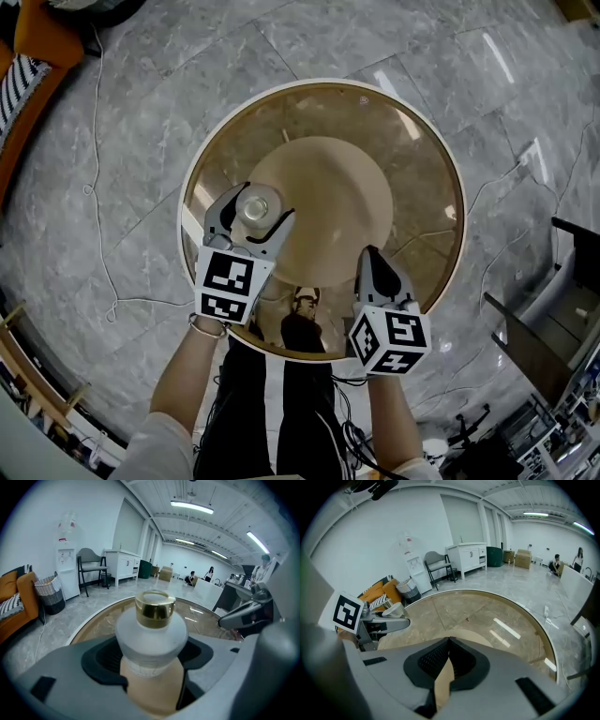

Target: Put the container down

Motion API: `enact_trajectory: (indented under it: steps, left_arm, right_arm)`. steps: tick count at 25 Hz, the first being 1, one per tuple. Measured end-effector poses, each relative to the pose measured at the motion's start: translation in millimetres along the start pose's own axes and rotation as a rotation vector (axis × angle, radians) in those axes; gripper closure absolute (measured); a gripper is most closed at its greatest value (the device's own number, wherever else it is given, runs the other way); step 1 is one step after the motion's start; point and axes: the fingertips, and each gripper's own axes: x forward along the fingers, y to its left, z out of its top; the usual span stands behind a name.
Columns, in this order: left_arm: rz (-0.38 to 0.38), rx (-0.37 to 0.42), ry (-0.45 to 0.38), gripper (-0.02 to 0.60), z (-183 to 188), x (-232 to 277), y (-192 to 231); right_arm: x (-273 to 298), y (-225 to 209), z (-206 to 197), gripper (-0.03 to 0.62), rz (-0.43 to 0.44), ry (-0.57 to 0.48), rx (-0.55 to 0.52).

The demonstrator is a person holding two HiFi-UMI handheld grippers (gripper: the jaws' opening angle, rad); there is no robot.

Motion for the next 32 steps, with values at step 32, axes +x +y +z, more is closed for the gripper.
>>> enact_trajectory:
  steps: [32]
  left_arm:
    - [-0.015, 0.01, 0.014, 0.244, -18, 14, 2]
  right_arm:
    - [6, -3, -15, 0.571, -0.005, 0.03, 0.006]
